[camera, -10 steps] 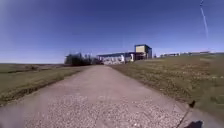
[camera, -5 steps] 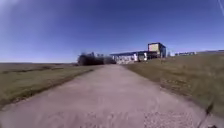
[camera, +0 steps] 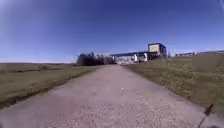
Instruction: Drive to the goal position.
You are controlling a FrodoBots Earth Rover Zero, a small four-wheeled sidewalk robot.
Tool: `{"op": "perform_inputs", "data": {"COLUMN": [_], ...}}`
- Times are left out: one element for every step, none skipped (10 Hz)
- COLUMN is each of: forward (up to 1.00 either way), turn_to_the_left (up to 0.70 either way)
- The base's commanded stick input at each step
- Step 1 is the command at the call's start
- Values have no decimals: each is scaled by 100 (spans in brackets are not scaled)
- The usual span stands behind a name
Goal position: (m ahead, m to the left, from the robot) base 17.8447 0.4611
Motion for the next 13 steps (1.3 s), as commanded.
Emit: {"op": "perform_inputs", "data": {"forward": [100, 100, 100, 100, 100, 100, 100, 100, 100, 100, 100, 100, 100], "turn_to_the_left": [0, 0, 0, 0, 0, 0, 0, 0, 0, 0, 0, 0, 0]}}
